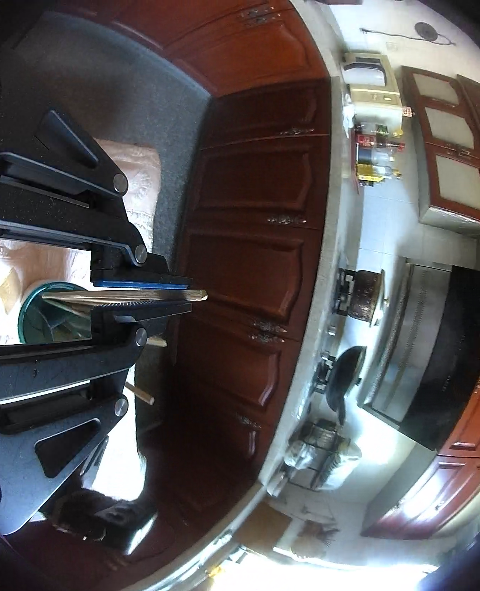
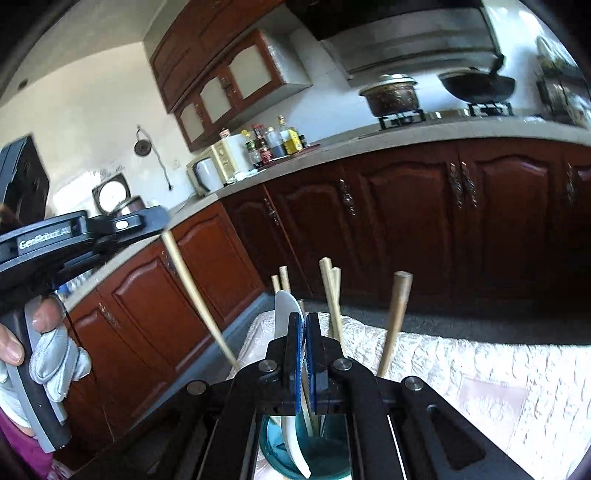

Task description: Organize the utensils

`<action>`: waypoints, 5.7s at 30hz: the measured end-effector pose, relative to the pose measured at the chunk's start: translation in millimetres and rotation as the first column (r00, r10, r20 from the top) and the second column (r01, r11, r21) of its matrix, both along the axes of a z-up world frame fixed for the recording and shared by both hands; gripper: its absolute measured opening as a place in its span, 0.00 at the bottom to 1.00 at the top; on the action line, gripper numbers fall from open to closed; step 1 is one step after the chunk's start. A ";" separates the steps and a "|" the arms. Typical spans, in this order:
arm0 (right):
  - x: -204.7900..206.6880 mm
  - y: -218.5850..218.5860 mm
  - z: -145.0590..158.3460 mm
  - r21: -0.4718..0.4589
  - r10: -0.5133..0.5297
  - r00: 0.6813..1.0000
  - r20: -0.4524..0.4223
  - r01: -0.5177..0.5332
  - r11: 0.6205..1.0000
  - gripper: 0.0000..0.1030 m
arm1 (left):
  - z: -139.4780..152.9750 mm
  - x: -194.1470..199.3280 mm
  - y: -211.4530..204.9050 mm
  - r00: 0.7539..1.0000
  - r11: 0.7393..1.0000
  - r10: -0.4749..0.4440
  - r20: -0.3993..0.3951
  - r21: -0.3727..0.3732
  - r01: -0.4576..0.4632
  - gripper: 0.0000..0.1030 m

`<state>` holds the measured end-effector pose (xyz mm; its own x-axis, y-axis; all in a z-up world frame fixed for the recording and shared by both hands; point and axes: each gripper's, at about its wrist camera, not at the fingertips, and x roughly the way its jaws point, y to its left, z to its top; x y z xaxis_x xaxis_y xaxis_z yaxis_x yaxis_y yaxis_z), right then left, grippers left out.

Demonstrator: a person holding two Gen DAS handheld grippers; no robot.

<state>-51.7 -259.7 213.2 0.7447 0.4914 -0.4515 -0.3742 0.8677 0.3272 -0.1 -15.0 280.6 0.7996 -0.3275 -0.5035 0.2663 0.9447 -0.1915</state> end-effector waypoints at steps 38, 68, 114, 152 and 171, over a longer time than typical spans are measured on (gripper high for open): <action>-36.6 -20.5 -72.7 -0.146 0.007 0.978 -0.211 -0.038 0.989 0.23 | -74.8 -16.6 -26.4 0.989 1.000 0.000 -0.149 0.027 0.004 0.10; -93.7 -28.3 -20.4 -0.187 -0.162 0.974 -0.156 0.131 0.973 0.39 | -75.2 -96.9 -32.2 0.995 0.989 0.065 -0.072 0.136 -0.055 0.45; -104.1 -9.0 15.9 -0.262 -0.204 0.976 -0.071 0.179 0.948 0.53 | -61.9 -130.4 -32.2 0.989 0.971 0.137 0.055 0.191 -0.145 0.45; -95.9 -3.2 19.7 -0.284 -0.188 0.980 -0.071 0.161 0.945 0.54 | -69.2 -124.1 -28.0 0.987 0.967 0.150 0.049 0.201 -0.157 0.45; -92.6 -1.1 18.9 -0.292 -0.183 0.980 -0.078 0.153 0.944 0.54 | -68.4 -123.2 -29.2 0.988 0.967 0.147 0.050 0.205 -0.154 0.45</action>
